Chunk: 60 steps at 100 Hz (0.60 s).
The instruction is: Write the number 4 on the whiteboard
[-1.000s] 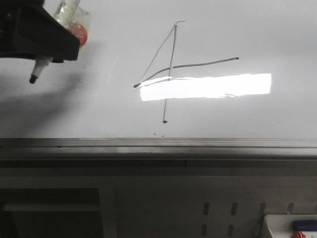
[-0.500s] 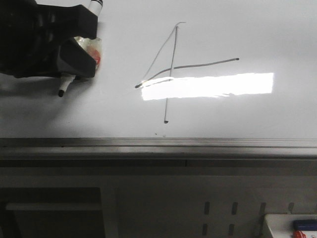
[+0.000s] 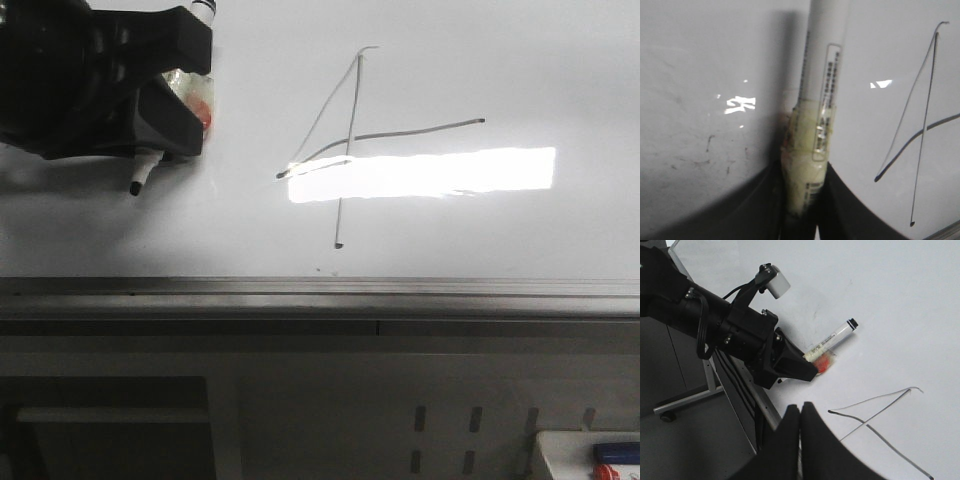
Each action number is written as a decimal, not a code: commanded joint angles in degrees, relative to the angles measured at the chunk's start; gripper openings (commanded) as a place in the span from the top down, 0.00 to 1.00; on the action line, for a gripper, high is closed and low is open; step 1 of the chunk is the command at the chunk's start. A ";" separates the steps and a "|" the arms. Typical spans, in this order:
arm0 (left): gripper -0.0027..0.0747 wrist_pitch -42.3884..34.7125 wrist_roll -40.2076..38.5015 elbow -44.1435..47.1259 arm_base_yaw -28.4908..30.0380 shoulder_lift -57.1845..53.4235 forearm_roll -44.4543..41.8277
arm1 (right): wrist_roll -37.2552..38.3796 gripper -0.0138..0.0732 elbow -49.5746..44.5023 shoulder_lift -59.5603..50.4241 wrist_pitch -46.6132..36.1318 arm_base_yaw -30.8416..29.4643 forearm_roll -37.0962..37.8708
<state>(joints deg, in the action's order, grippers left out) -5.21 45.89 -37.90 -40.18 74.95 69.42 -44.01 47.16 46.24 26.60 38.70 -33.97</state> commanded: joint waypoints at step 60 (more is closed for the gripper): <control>0.29 -6.47 -0.34 -0.32 0.59 -2.53 0.93 | 0.01 0.90 1.32 -0.45 -4.20 -0.26 -1.13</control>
<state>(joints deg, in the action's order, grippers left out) -3.39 45.90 -38.17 -40.76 73.30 69.42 -43.93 47.16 46.24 26.42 38.70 -33.97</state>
